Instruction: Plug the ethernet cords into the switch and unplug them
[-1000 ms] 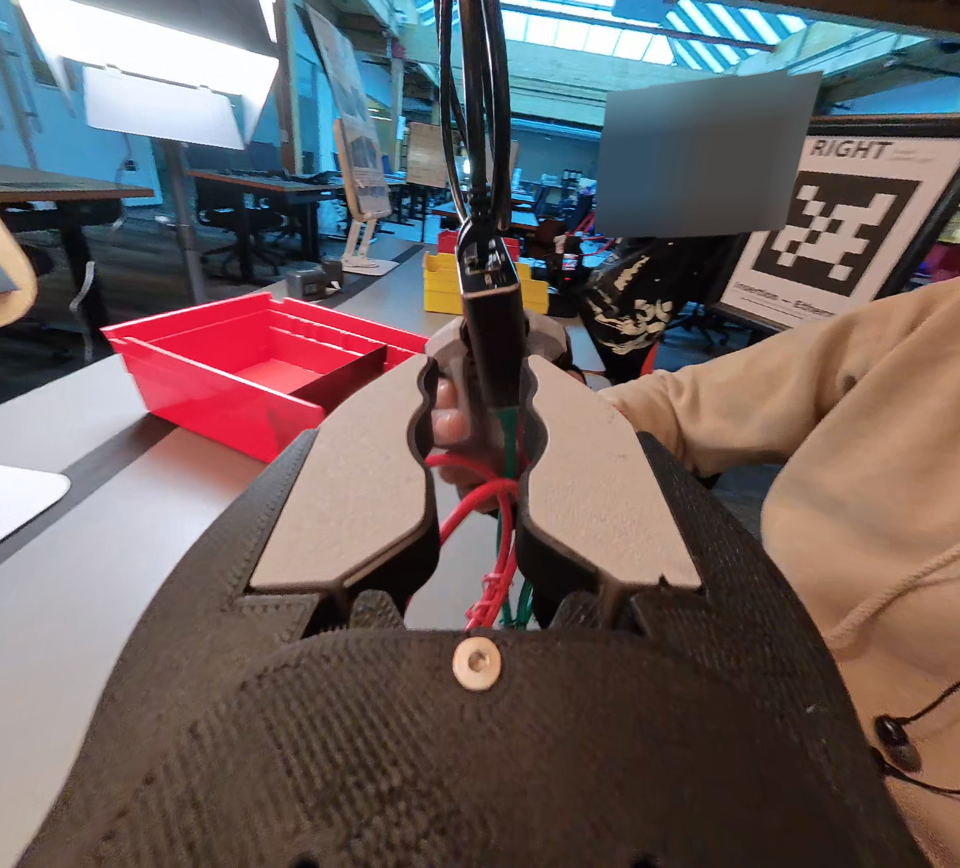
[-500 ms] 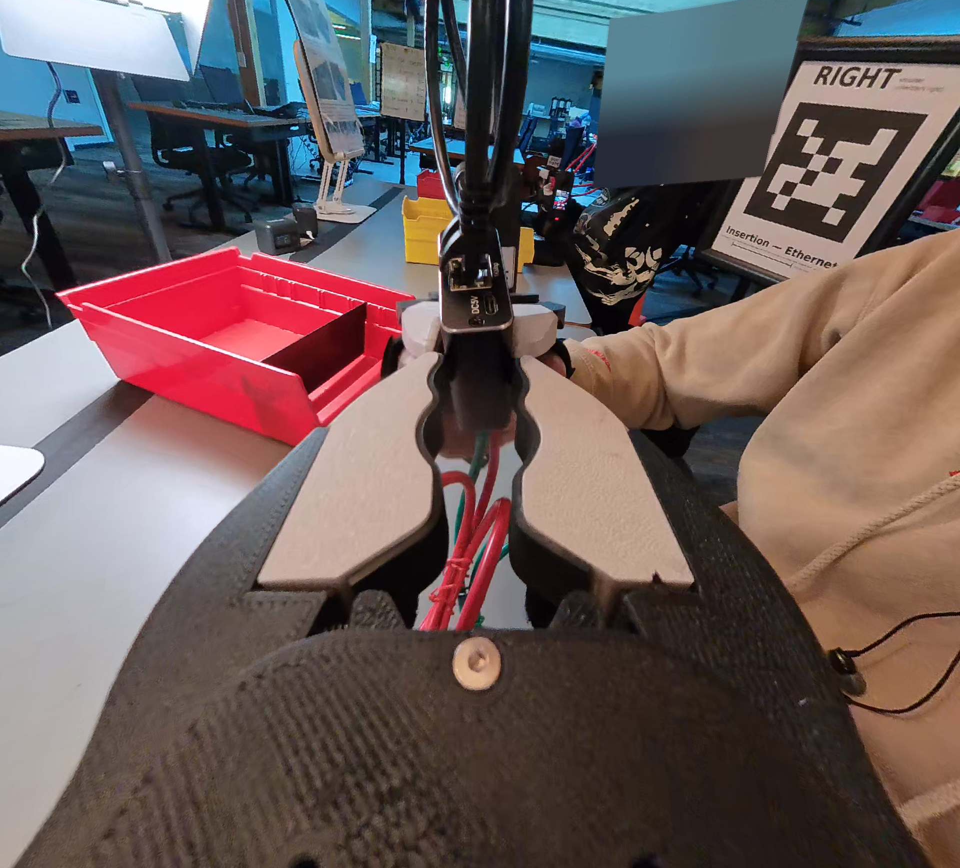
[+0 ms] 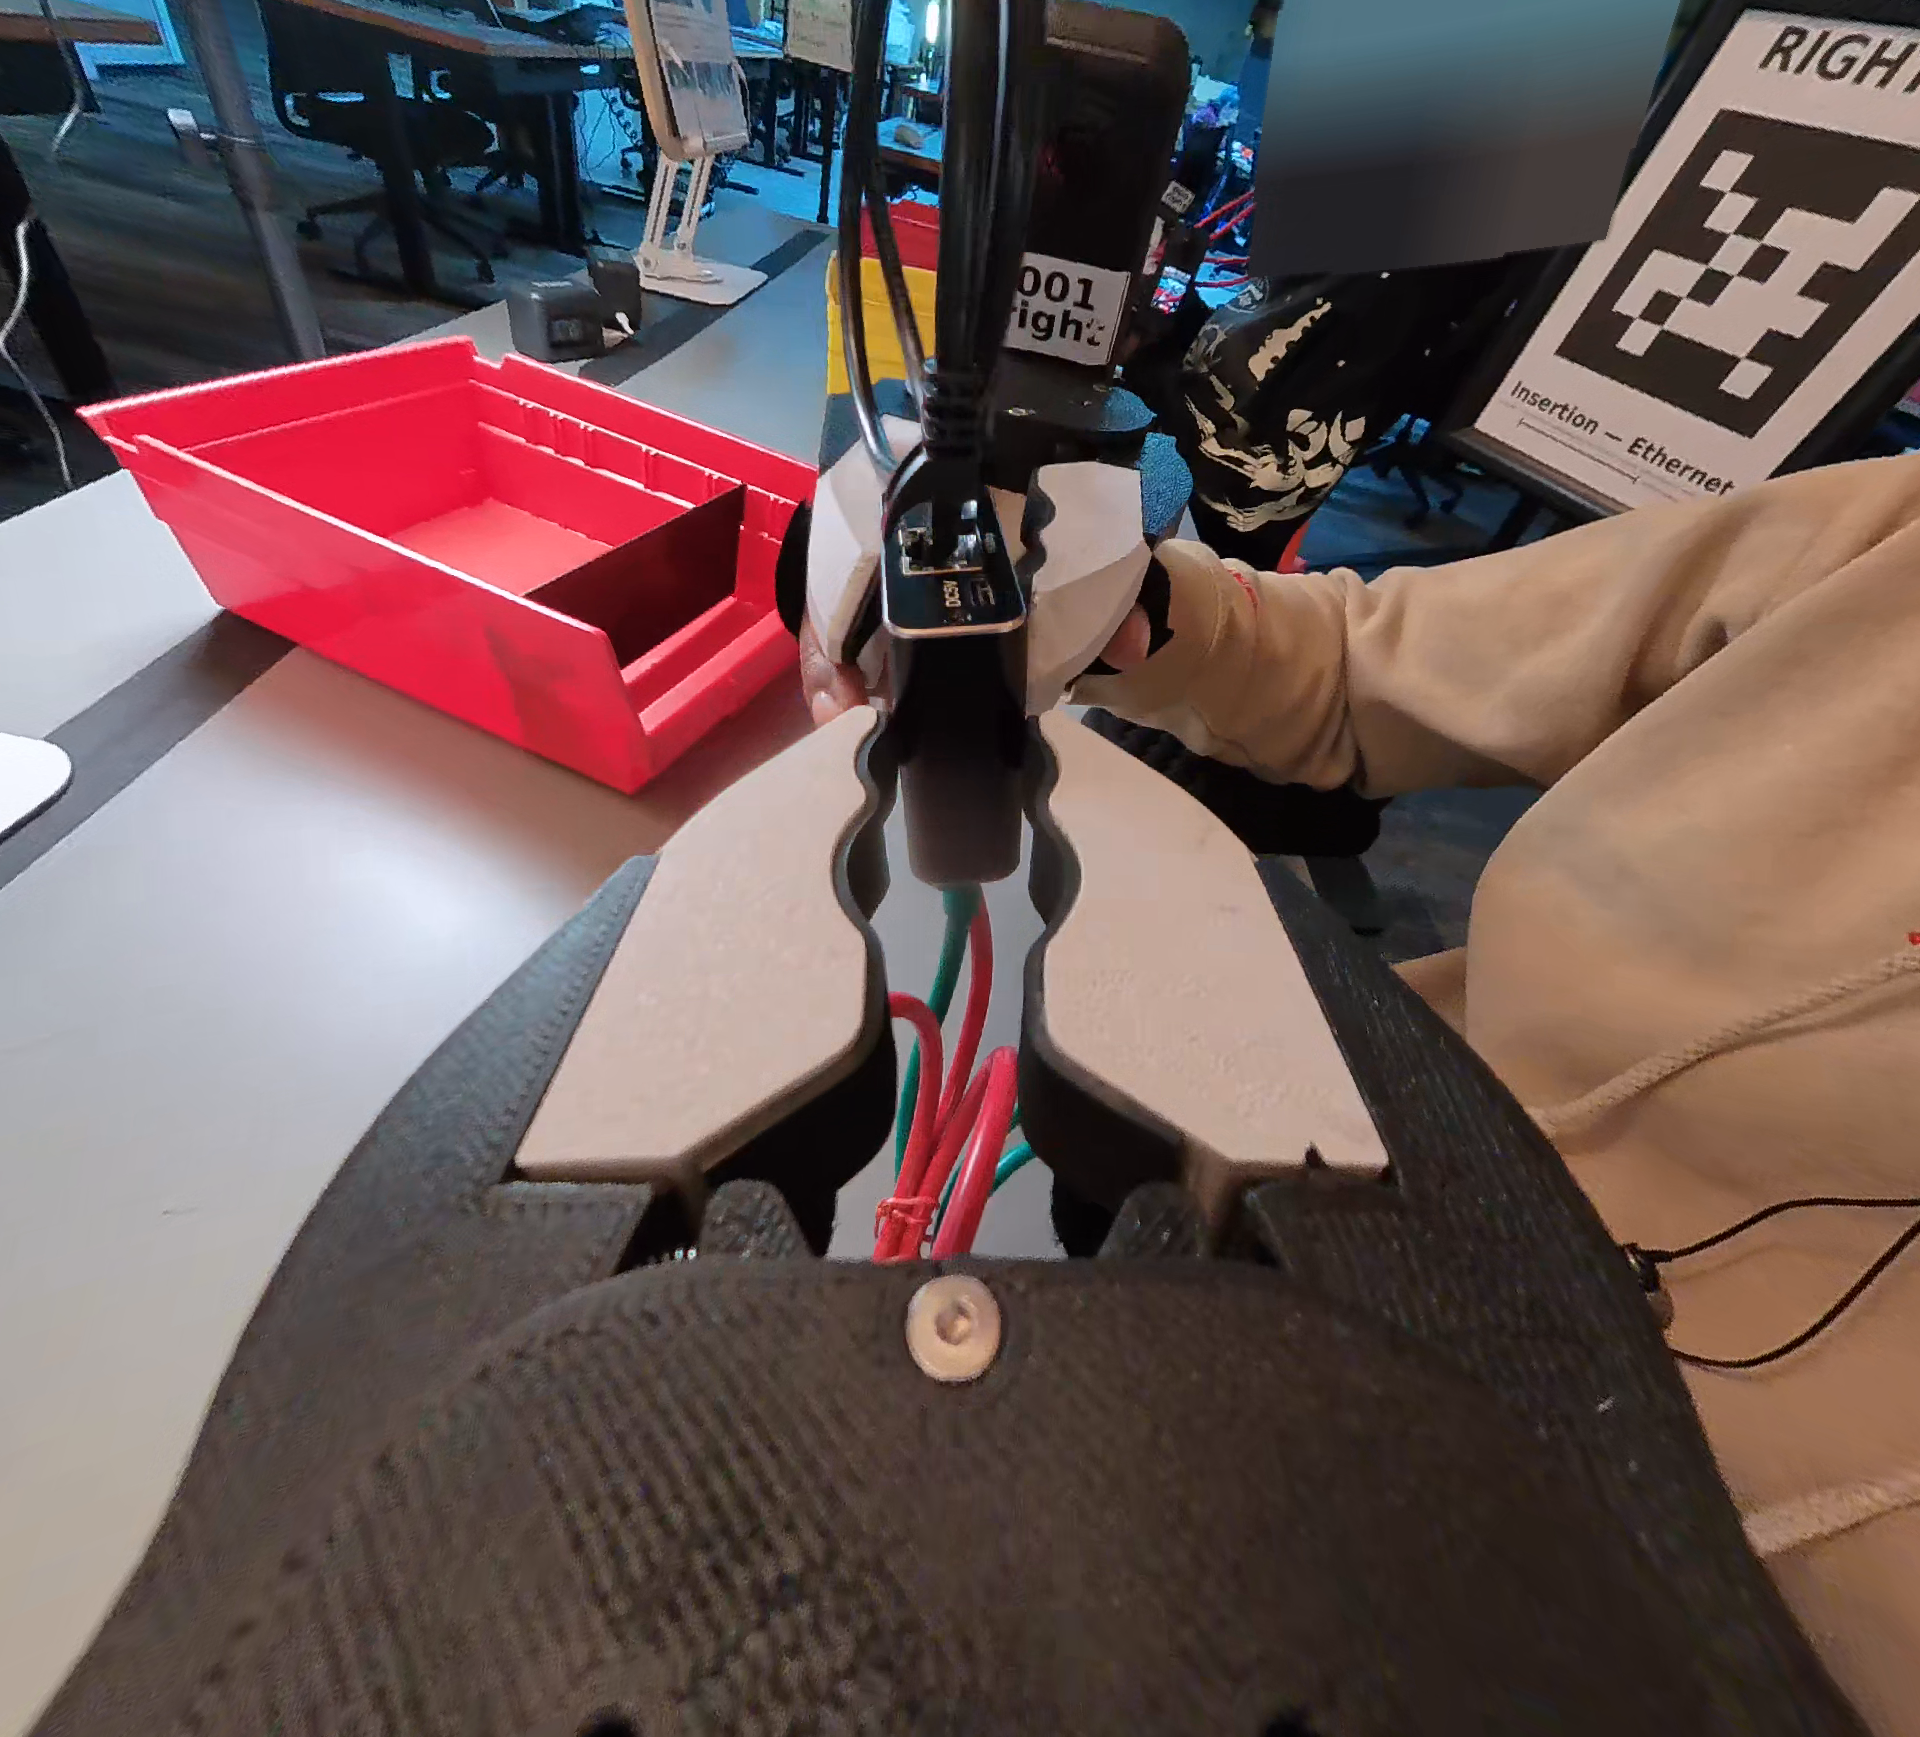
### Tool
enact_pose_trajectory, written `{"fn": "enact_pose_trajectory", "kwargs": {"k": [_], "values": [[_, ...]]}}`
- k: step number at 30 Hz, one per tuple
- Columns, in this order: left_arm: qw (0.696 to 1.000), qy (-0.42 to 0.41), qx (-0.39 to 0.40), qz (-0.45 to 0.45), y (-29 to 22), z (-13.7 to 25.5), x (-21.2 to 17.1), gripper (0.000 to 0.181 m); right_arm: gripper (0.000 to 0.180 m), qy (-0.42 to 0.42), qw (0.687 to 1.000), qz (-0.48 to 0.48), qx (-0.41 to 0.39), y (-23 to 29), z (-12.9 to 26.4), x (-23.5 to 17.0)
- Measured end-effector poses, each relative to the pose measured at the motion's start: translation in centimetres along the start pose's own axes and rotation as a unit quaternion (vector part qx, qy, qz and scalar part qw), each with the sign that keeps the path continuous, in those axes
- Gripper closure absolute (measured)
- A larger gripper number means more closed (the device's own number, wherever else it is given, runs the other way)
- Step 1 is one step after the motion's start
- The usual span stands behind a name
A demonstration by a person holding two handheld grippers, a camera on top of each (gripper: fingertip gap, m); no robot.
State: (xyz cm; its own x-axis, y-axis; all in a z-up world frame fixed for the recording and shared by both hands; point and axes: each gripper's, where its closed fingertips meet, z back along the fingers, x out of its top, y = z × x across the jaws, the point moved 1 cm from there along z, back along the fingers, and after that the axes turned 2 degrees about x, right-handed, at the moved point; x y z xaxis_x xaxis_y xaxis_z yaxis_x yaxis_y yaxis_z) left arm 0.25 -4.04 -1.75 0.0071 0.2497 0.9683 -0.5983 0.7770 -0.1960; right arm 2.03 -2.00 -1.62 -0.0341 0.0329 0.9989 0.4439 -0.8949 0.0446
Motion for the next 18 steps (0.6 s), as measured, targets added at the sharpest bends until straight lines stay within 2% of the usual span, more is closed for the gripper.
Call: {"fn": "enact_pose_trajectory", "kwargs": {"k": [6, 10, 15, 18], "values": [[0.999, -0.005, 0.005, -0.031, -0.4, -0.2, 0.1, 0.158, 0.153, 0.028, 1.000, 0.000, 0.012, 0.6, 0.4, 0.2], [0.996, -0.063, 0.036, -0.042, -0.2, 1.2, 2.3, 0.150, 0.156, 0.060, 0.998, 0.036, 0.003, 0.7, 1.3, 0.9], [0.982, -0.138, 0.117, -0.054, 1.3, 6.2, 6.1, 0.149, 0.154, 0.032, 0.994, 0.084, -0.057, -0.8, 4.9, 6.5], [0.978, -0.180, 0.104, -0.011, 1.0, 8.0, 6.8, 0.151, 0.156, 0.010, 0.990, 0.100, -0.102, -2.5, 7.8, 11.1]]}}
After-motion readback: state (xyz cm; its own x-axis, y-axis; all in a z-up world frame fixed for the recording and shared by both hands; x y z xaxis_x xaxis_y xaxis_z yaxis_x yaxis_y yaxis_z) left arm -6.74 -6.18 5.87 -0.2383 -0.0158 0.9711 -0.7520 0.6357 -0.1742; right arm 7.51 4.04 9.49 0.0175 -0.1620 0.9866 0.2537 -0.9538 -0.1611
